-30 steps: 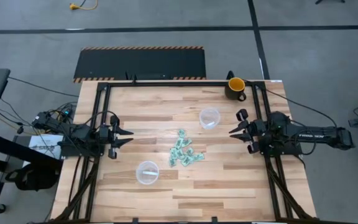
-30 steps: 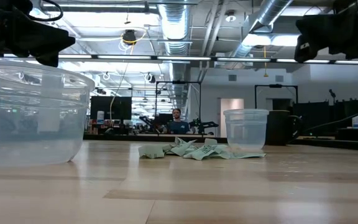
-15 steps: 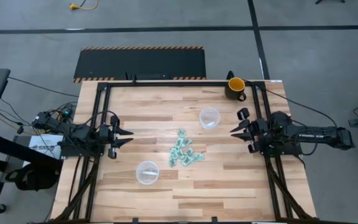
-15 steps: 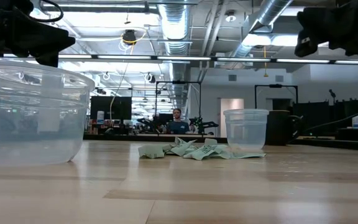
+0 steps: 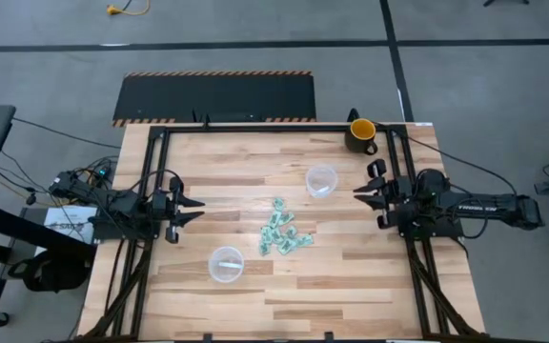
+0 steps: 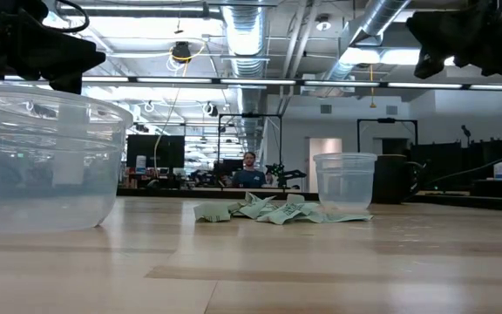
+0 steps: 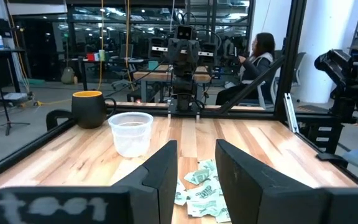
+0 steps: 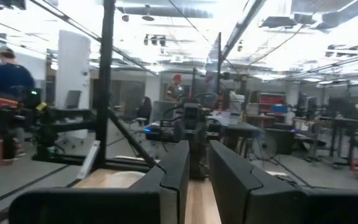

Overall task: Pick and place Stevia / Truvia into bins
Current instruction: Put the stevia packet into the top transparent container

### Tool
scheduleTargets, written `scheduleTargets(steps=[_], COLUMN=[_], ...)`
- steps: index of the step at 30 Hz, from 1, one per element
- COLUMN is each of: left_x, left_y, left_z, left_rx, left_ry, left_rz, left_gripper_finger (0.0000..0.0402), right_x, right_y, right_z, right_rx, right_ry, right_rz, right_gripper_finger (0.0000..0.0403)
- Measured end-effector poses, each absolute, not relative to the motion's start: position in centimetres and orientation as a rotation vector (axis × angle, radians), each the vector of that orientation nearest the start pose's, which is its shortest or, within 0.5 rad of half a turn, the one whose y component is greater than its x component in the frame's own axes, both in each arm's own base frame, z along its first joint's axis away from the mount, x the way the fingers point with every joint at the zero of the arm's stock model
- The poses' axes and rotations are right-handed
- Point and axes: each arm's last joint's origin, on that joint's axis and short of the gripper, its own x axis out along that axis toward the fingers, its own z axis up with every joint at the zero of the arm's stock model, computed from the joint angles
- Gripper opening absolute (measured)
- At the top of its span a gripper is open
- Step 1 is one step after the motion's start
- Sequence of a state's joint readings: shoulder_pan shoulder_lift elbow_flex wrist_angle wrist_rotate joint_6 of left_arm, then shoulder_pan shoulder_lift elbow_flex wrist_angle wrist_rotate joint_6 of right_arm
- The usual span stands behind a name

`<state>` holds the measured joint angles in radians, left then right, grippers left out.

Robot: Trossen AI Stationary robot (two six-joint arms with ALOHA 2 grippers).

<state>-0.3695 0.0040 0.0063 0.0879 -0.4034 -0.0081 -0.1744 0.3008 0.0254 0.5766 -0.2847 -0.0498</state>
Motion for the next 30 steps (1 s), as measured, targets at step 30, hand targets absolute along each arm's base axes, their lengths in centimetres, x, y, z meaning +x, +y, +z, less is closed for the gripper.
scheduleTargets(steps=[30], left_x=[9.0], left_y=[-2.6], left_z=[19.0], left_rx=[0.165], left_ry=[-0.259], left_rz=[-0.063], left_gripper_finger=[0.0098], right_x=[10.8], right_y=[-2.2], right_z=[20.5], right_rx=[-0.261], right_ry=[-0.327], right_rz=[-0.037], right_gripper_finger=[0.0056])
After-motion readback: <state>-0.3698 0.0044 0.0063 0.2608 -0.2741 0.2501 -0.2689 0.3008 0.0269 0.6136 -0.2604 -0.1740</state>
